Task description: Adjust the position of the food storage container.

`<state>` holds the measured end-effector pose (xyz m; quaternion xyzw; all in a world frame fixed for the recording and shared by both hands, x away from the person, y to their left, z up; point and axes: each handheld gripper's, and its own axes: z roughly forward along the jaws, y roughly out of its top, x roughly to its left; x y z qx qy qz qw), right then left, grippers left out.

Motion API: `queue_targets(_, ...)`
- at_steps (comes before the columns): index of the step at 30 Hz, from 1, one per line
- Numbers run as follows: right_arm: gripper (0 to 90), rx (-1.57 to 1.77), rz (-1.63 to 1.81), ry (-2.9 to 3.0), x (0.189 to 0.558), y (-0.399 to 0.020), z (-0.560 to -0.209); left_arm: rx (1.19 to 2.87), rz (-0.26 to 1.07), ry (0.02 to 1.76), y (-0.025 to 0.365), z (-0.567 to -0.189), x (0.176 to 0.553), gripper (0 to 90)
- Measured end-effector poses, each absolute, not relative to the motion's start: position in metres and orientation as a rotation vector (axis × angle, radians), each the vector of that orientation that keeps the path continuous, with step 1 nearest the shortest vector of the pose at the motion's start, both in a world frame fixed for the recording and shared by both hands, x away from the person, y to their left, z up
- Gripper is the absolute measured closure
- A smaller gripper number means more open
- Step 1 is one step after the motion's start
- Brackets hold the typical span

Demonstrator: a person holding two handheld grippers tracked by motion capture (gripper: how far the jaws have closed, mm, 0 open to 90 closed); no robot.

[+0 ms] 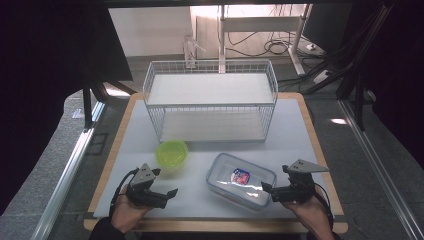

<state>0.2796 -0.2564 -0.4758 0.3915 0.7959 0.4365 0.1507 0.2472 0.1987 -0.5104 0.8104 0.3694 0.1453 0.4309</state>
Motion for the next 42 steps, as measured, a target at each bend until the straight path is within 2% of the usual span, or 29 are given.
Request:
queue_targets(3, 0.0, 1.128, 1.258, 2.275, 0.279, -0.257, -0.474, 2.023, 0.387, 0.915, 0.196, -0.504, 0.249, 20.4)
queue_targets(8, 0.9, 1.131, 1.253, 2.266, 0.28, -0.256, -0.474, 1.979, 0.375, 0.907, 0.188, -0.492, 0.263, 54.0)
queue_targets(10, 1.8, 1.138, 1.259, 2.262, 0.28, -0.256, -0.473, 1.98, 0.368, 0.913, 0.186, -0.492, 0.268, 62.0)
queue_targets(11, 1.8, 1.138, 1.259, 2.262, 0.28, -0.256, -0.473, 1.988, 0.375, 0.917, 0.184, -0.491, 0.272, 62.0)
queue_targets(12, 2.5, 1.139, 1.267, 2.257, 0.28, -0.256, -0.473, 1.996, 0.376, 0.923, 0.179, -0.49, 0.282, 72.1)
queue_targets(13, 2.8, 1.142, 1.271, 2.254, 0.28, -0.256, -0.473, 1.996, 0.376, 0.923, 0.179, -0.49, 0.282, 75.9)
queue_targets(14, 2.8, 1.142, 1.271, 2.254, 0.28, -0.256, -0.473, 1.997, 0.378, 0.924, 0.177, -0.489, 0.288, 75.9)
queue_targets(15, 3.3, 1.147, 1.28, 2.248, 0.28, -0.256, -0.472, 1.998, 0.376, 0.922, 0.173, -0.486, 0.298, 85.3)
queue_targets(16, 3.3, 1.147, 1.28, 2.248, 0.28, -0.256, -0.472, 1.998, 0.376, 0.922, 0.173, -0.486, 0.298, 88.2)
queue_targets(19, 3.9, 1.152, 1.291, 2.236, 0.28, -0.257, -0.471, 2.041, 0.392, 0.921, 0.156, -0.48, 0.322, 89.9)
queue_targets(27, 5.3, 1.144, 1.273, 2.246, 0.279, -0.256, -0.472, 2.131, 0.413, 0.969, 0.134, -0.485, 0.357, 90.0)
queue_targets(35, 6.1, 1.145, 1.258, 2.265, 0.28, -0.255, -0.475, 2.146, 0.412, 1.01, 0.14, -0.489, 0.357, 90.0)
queue_targets(42, 7.6, 1.134, 1.258, 2.278, 0.279, -0.254, -0.475, 2.137, 0.414, 1.045, 0.164, -0.49, 0.343, 90.0)
